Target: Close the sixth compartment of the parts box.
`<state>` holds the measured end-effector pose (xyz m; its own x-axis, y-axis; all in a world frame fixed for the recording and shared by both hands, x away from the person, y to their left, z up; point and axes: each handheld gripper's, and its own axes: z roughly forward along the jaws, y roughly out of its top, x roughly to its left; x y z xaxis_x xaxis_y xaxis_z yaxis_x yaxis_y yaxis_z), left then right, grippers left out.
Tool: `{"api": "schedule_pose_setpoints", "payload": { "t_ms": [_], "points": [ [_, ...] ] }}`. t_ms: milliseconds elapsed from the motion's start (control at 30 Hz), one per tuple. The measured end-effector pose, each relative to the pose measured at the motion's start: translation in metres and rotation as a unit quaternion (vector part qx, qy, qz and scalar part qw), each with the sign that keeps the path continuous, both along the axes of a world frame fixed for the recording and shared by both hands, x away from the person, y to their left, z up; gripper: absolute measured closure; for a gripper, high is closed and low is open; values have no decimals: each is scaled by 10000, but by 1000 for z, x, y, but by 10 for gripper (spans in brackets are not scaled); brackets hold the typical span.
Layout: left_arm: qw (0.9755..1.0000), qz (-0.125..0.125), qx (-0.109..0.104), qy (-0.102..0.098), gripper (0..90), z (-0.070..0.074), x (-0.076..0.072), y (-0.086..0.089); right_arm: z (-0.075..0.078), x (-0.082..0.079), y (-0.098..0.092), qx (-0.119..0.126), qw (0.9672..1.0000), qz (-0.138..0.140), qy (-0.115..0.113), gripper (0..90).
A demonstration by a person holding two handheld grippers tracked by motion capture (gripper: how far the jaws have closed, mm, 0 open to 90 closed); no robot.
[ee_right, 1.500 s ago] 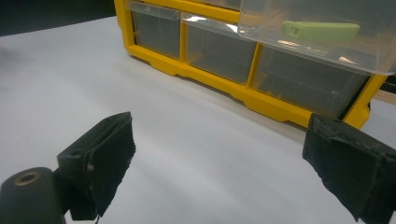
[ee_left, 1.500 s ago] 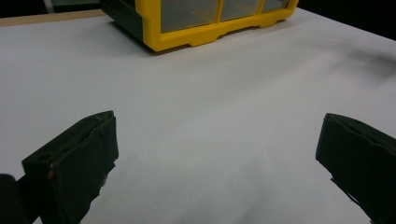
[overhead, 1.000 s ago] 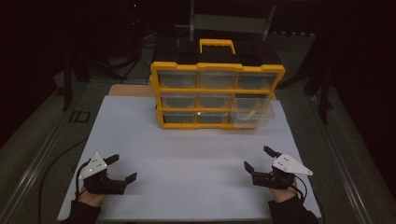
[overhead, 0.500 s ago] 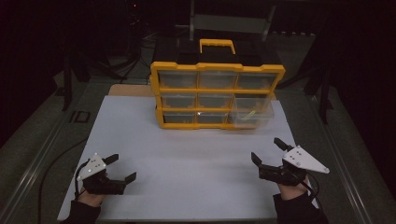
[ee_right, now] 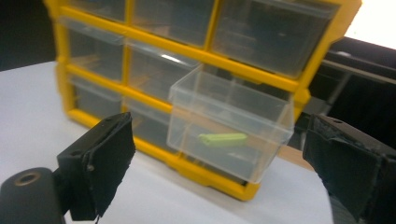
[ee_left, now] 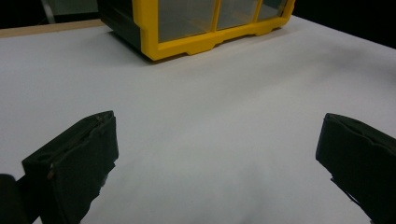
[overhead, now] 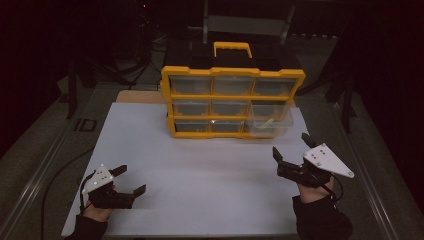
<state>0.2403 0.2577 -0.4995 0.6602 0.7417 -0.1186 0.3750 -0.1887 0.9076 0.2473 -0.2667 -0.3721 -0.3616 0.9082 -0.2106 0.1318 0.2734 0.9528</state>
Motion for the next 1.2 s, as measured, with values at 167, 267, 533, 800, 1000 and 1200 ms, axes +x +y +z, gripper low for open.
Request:
{"api": "schedule_pose_setpoints", "payload": {
  "t_ms": [167, 267, 533, 800, 1000, 1200],
  "points": [
    [10000, -8, 4, -3, 0, 0, 0, 0, -6, 9, 7, 30, 9998, -166, 111, 87],
    [10000, -16, 3, -4, 0, 0, 0, 0, -16, 15, 9, 101, 9997, -82, 226, 87],
    [10000, -48, -2, -5, 0, 0, 0, 0, -45, 28, 7, 192, 9990, 99, 398, 88],
    [10000, -54, -6, 4, 0, -1, 0, 1, -67, 36, -2, 343, 9976, -77, 604, 137],
    [10000, -67, 0, 2, 0, -1, -1, 0, -73, 41, -6, 390, 9961, -104, 791, 164],
    [10000, -68, -12, -9, 0, -1, -1, 1, -75, 44, -5, 288, 9955, -283, 860, 358]
  ]
}}
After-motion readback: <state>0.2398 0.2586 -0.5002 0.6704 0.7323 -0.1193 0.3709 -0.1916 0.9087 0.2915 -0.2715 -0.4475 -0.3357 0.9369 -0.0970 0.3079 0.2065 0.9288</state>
